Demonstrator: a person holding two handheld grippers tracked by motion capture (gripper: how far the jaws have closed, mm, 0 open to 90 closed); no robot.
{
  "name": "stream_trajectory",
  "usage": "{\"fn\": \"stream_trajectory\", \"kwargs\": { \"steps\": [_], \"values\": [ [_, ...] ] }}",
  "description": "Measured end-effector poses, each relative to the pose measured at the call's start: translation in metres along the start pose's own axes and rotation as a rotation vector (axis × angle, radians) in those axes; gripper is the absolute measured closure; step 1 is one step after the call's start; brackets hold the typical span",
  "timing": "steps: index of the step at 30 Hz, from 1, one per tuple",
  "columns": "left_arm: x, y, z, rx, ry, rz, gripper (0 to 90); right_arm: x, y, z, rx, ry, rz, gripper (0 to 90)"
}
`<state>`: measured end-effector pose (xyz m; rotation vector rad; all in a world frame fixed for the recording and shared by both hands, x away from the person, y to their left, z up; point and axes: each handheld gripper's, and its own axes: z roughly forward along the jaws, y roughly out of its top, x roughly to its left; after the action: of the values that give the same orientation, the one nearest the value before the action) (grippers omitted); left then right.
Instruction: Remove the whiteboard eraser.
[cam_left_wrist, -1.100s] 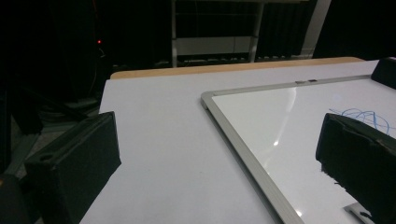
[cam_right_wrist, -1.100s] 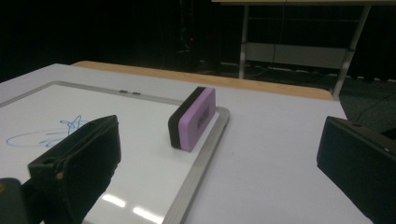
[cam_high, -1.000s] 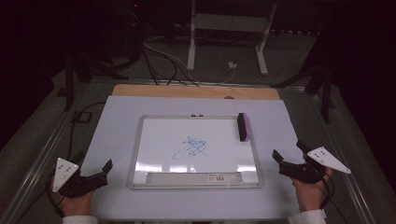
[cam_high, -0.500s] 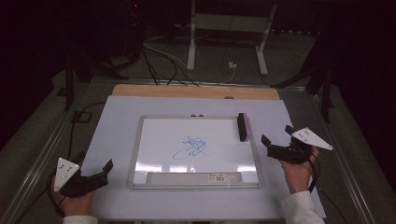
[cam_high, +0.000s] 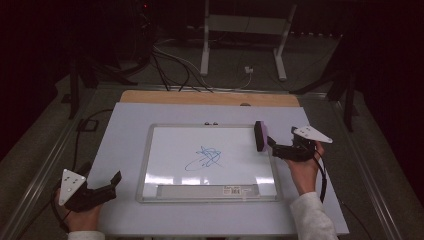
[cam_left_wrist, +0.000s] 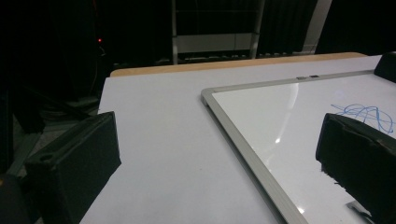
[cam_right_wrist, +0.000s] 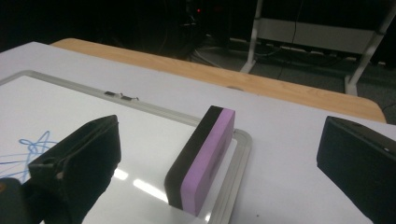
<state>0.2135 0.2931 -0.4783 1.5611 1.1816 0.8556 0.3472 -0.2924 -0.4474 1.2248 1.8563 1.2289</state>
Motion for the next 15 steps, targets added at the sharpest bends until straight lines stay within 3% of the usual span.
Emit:
{"fn": "stream_trajectory", "kwargs": {
  "steps": [11,15],
  "values": [
    [0.0,0.0,0.0,-0.001,0.002,-0.001,0.6,-0.008,-0.001,0.033,0.085,-0.003,0.057,0.4],
    [0.0,0.0,0.0,-0.004,0.004,-0.002,0.7,-0.012,0.0,0.04,0.119,-0.002,0.107,0.4]
  ]
}}
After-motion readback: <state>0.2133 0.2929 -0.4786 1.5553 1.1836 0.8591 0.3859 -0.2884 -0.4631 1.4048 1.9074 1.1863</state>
